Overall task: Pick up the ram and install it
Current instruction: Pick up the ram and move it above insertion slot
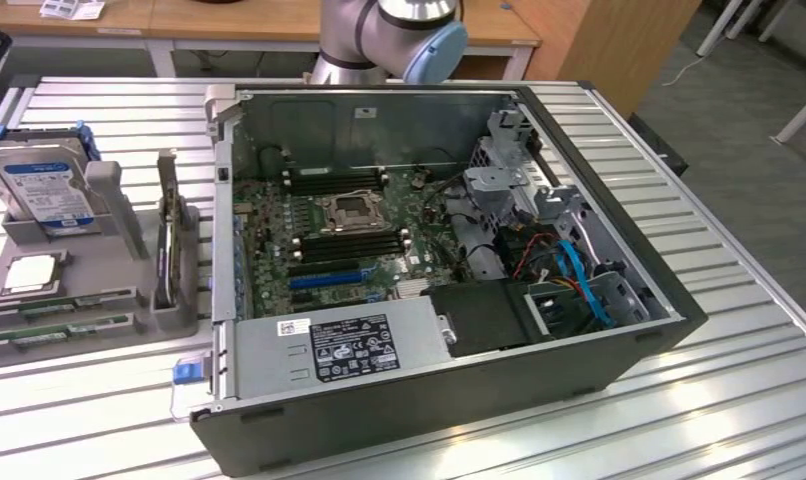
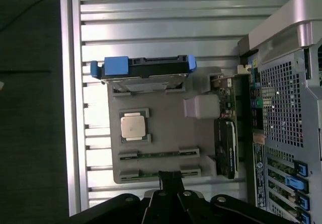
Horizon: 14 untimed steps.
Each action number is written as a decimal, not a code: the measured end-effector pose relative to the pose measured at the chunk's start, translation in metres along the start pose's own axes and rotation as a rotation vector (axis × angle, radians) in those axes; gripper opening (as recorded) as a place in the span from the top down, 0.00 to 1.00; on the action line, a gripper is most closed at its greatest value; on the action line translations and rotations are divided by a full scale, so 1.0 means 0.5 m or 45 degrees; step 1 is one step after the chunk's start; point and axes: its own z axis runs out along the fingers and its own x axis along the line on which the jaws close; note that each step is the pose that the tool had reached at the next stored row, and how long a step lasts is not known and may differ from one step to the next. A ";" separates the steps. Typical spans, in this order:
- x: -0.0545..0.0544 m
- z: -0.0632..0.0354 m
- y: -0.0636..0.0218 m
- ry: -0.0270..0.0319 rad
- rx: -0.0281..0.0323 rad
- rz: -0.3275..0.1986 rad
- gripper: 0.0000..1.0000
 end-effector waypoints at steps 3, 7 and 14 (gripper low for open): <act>0.000 0.000 0.000 0.0000 0.0005 0.000 0.77; 0.001 0.000 0.000 0.0015 -0.0001 -0.031 0.71; 0.001 0.001 0.000 0.0081 -0.0040 -0.192 0.71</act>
